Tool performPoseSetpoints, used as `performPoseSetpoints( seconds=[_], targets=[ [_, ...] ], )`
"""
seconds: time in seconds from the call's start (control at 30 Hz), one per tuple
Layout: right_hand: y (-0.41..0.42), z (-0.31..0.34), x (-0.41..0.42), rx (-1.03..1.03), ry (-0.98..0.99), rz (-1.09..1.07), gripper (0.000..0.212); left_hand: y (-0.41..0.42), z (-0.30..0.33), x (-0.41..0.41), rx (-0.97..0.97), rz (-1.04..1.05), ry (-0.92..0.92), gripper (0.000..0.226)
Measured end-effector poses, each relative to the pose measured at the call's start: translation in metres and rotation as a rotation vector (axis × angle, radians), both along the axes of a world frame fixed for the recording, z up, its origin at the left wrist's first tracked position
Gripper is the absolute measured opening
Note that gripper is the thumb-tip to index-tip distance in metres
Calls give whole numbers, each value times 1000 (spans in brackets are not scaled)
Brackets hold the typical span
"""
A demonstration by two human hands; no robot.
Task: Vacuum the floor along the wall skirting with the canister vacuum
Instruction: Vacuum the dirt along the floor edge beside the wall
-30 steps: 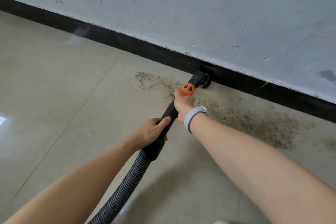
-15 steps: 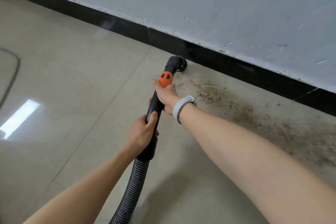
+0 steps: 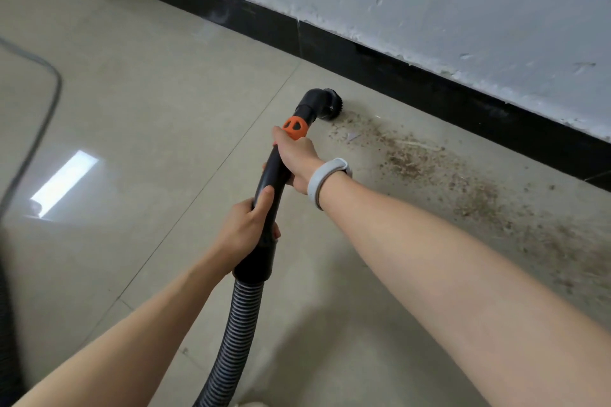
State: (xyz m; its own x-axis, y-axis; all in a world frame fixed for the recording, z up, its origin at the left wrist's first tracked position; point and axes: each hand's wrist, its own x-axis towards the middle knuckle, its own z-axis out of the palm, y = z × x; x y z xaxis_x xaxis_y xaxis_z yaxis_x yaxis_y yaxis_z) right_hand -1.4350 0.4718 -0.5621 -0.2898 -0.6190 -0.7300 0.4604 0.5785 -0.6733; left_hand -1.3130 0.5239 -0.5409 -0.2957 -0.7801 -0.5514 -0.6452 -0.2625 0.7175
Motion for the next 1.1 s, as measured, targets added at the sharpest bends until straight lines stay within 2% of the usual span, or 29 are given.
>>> performPoseSetpoints(
  seconds=[0.13,0.2,0.33,0.53,0.83,1.1],
  targets=[
    [18,2,-7,-18,-90,-82,45,10,5,3,-6,-48,-30,46],
    [30,0,-2,-12,-113,-87,39,19,6,9,-11,-74,-63,48],
    [45,6,11,-27,-192,-68,13,29,7,22,-13,-72,-111,49],
    [31,21,28,-39,-200,61,12,23,14,29,-9,48,-40,33],
    [19,30,32,-34,-205,69,13,17,12,25,-68,85,-85,45],
    [64,24,72,37,-250,24,16,60,12,67,-72,64,-139,37]
  ],
)
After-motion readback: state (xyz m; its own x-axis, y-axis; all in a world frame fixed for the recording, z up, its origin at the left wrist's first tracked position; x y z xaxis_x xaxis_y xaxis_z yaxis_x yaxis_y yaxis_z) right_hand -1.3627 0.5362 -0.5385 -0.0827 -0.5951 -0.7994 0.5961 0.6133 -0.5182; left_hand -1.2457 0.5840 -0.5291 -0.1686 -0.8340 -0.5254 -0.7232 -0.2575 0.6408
